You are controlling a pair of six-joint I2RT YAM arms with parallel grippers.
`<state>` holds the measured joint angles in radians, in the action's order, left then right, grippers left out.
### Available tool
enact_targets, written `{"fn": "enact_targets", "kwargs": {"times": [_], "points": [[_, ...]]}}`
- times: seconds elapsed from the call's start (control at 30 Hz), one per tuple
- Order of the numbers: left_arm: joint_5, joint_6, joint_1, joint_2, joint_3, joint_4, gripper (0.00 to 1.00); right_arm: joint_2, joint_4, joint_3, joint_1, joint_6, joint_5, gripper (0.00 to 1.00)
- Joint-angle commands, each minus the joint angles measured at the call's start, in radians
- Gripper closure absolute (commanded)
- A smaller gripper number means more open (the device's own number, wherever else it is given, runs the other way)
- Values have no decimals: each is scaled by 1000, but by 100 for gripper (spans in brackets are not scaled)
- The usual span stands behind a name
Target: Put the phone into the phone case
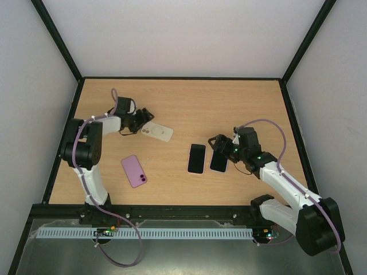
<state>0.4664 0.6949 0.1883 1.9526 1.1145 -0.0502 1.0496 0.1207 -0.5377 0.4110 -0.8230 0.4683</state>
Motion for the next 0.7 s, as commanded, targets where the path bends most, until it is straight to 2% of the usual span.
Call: {"fn": "enact_targets", "kwargs": {"times": [0.0, 0.13, 0.27, 0.6, 0.67], "points": [[110, -11, 71, 56, 43, -3, 18, 87, -66, -65, 76, 42, -50, 4], [195, 55, 103, 64, 35, -95, 18, 214, -41, -152, 175, 117, -133, 4], [193, 76, 89, 5, 1, -97, 18, 320, -48, -235, 238, 164, -196, 4], [109, 94, -74, -241, -177, -12, 7, 618, 41, -487, 362, 338, -349, 0], [94, 82, -100, -280, -207, 10, 5, 657, 59, -518, 372, 364, -375, 2]]}}
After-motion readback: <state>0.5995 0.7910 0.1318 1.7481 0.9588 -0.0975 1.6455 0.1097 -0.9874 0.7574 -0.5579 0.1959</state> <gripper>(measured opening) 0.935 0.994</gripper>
